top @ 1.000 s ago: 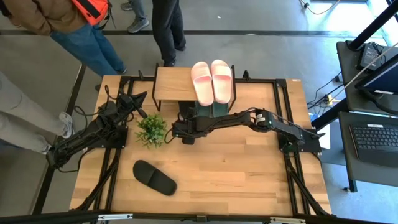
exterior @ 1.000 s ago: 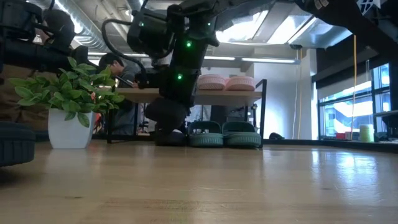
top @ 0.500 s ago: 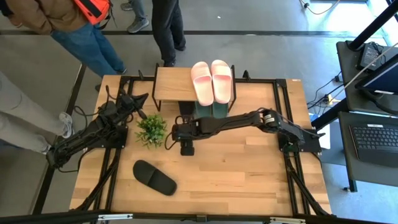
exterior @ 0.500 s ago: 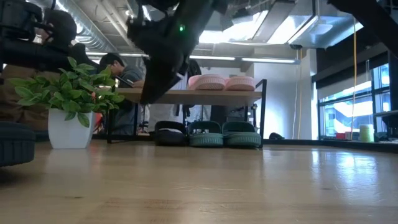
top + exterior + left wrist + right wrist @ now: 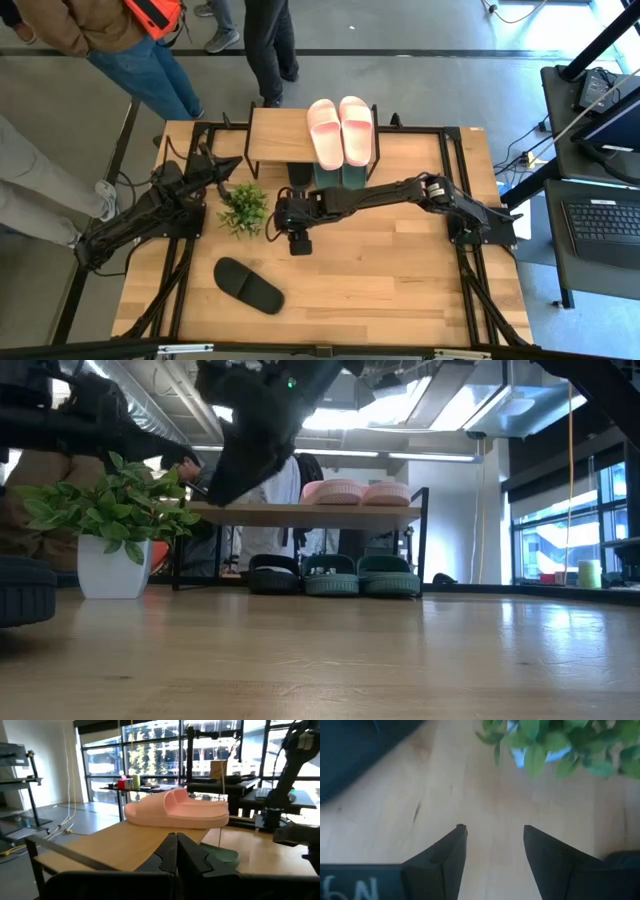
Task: Pick and place slides into the shelf
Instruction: Put the black slide under the shelf
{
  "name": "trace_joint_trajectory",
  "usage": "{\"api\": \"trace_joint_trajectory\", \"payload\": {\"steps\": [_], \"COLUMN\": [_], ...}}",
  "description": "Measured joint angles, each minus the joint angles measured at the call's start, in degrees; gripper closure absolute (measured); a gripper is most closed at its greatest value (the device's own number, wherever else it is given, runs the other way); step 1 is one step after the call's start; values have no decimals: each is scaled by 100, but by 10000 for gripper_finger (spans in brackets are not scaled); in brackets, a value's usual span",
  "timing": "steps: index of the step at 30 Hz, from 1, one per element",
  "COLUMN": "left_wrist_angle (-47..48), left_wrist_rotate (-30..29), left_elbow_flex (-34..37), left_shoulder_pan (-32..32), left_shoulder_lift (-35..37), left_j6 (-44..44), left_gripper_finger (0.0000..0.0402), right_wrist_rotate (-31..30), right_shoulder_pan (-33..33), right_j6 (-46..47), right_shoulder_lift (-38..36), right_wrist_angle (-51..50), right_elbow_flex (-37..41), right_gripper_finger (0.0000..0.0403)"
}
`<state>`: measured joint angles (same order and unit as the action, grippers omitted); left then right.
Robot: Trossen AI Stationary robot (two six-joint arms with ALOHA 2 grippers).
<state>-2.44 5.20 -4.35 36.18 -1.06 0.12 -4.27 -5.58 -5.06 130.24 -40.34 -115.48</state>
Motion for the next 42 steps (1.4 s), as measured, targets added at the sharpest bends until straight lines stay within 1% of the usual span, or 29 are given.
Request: {"api": "trace_joint_trajectory", "payload": {"steps": [4,6,8,10,15,18,22,25,28,30,32,37,42], "left_wrist_angle": [18,40,45,46,48,46,26,-9,-48,-46,-67,-161,-156], "left_wrist_rotate": [357,564,716,837,936,970,979,1075,1123,1123,1188,1844,1785], "left_elbow_flex": [-219,-307,-370,-401,-403,-403,-403,-403,-405,-405,-405,-405,-412], "left_shoulder_pan": [0,0,-2,-2,0,-3,-71,-139,-205,-253,-318,-587,-989], "left_shoulder_lift": [0,0,0,0,0,0,0,0,2,0,0,0,-53], "left_j6": [0,0,-2,-7,-9,-17,-20,-7,-13,-54,-277,-469,-574], "left_gripper_finger": [401,401,401,401,401,401,401,401,401,401,401,401,401], "right_wrist_rotate": [4,7,77,204,266,399,717,735,705,691,694,691,691], "right_shoulder_pan": [1,9,21,52,66,44,39,83,163,213,252,269,269], "right_j6": [-36,-59,-9,88,295,291,357,500,677,824,945,899,907], "right_shoulder_lift": [-141,-250,-451,-742,-1659,-1958,-2021,-1889,-1713,-1627,-1553,-1532,-1537], "right_wrist_angle": [104,348,779,1343,3115,4463,6137,7321,8124,8412,8471,8438,8305], "right_elbow_flex": [2,146,546,1125,2759,3685,4650,5168,5475,5552,5556,5558,5556], "right_gripper_finger": [206,206,206,206,206,206,206,206,206,206,206,206,206]}}
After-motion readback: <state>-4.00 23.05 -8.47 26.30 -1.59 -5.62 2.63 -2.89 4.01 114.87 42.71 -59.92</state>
